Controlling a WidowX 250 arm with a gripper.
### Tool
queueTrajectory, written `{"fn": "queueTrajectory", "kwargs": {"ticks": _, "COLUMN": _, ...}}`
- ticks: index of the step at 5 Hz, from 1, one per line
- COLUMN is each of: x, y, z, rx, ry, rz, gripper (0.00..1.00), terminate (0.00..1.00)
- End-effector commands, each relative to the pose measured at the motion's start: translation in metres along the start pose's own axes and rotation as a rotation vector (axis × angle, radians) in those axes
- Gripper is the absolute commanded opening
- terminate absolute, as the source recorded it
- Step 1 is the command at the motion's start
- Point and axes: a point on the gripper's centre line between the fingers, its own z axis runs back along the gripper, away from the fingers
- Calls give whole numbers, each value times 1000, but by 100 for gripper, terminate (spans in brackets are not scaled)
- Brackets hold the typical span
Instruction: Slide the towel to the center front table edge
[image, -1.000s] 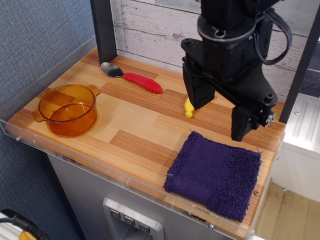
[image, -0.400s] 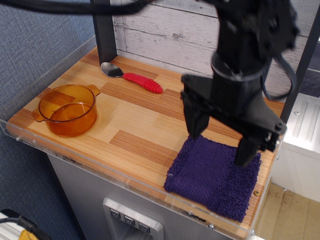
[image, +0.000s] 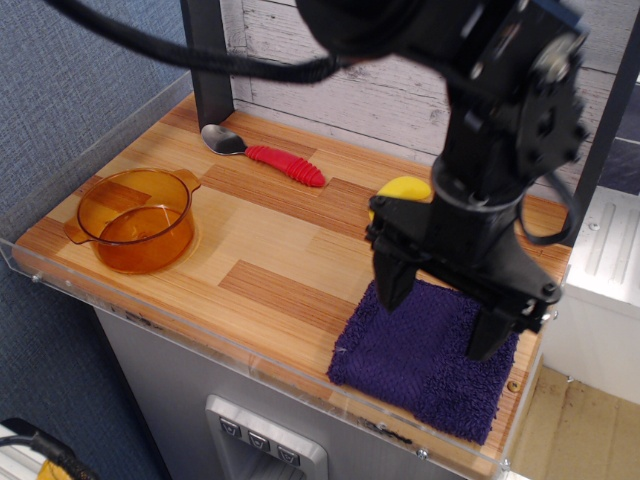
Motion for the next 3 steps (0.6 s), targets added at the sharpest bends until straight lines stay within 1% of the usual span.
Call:
{"fn": "queueTrajectory", "kwargs": {"ticks": 1, "x": 6, "y": 3, "z": -21, "rx": -21, "ry": -63, "rz": 31, "gripper": 100, "terminate": 0}}
{"fn": "queueTrajectory", "kwargs": {"ticks": 2, "x": 4, "y": 7, "z": -28, "rx": -32, "ry": -70, "rz": 39, "gripper": 100, "terminate": 0}}
{"fn": "queueTrajectory", "kwargs": {"ticks": 3, "x": 1, "y": 11, "z": -36, "rx": -28, "ry": -59, "rz": 36, "gripper": 100, "terminate": 0}}
